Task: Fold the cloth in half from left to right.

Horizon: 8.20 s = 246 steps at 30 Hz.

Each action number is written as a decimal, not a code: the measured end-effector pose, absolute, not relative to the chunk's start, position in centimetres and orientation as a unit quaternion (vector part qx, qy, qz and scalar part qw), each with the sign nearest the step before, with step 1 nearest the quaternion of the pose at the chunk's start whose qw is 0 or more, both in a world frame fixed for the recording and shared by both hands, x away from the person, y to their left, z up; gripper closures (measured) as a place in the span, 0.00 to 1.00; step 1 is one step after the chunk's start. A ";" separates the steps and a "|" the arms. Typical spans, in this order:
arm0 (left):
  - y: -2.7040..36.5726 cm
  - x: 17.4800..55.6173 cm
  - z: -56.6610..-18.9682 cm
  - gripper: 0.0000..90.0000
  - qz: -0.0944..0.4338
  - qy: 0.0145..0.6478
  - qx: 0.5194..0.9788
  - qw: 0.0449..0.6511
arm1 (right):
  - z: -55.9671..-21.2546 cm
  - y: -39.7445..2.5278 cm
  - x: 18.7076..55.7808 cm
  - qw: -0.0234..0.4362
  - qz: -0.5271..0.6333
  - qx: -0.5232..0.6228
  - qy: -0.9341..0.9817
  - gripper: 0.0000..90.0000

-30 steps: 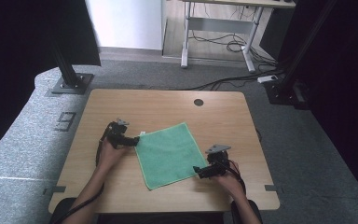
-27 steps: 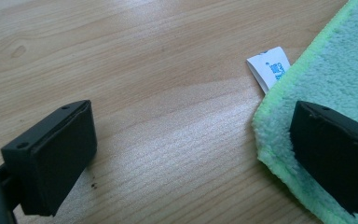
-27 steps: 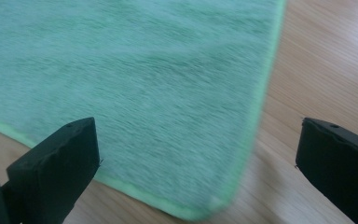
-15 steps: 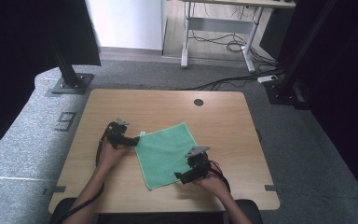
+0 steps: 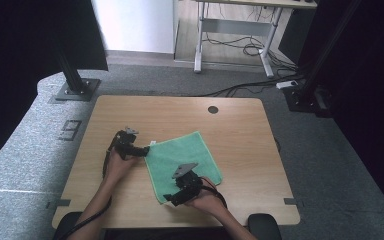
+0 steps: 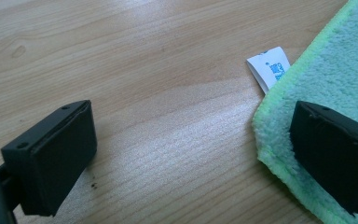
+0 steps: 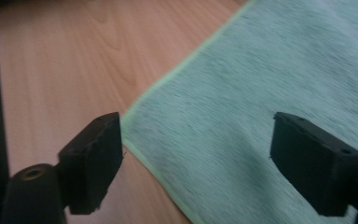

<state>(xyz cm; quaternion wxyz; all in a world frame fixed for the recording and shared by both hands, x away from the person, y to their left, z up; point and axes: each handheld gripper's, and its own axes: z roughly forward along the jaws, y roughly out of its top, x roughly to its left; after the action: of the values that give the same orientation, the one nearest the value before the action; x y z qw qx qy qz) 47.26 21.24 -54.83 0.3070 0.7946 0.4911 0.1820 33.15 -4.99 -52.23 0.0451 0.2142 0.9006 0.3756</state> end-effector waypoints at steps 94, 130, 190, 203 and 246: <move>4.6 51.6 -50.4 0.94 0.159 0.359 0.863 0.317 | -50.6 -14.9 33.1 0.112 0.364 0.292 0.877 0.96; 8.1 50.7 -50.9 0.28 0.186 0.371 0.847 0.331 | -52.5 -17.6 36.0 0.168 0.323 0.347 0.864 0.50; 7.1 34.2 -54.5 0.26 0.123 0.340 0.866 0.345 | -54.4 -19.5 36.9 0.138 0.343 0.384 0.846 0.35; 9.9 35.7 -54.4 0.24 0.125 0.354 0.864 0.337 | -54.5 -17.6 36.6 0.136 0.344 0.366 0.854 0.29; 15.1 41.4 -54.6 0.20 0.139 0.397 0.838 0.348 | -55.1 -12.7 41.8 0.146 0.368 0.369 0.841 0.17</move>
<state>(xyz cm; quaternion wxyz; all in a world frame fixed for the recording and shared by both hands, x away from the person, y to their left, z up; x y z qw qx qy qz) 41.40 15.06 -54.62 0.3477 0.8380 0.3972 0.1386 41.77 -12.67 -55.10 0.1457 0.3690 0.8411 0.3676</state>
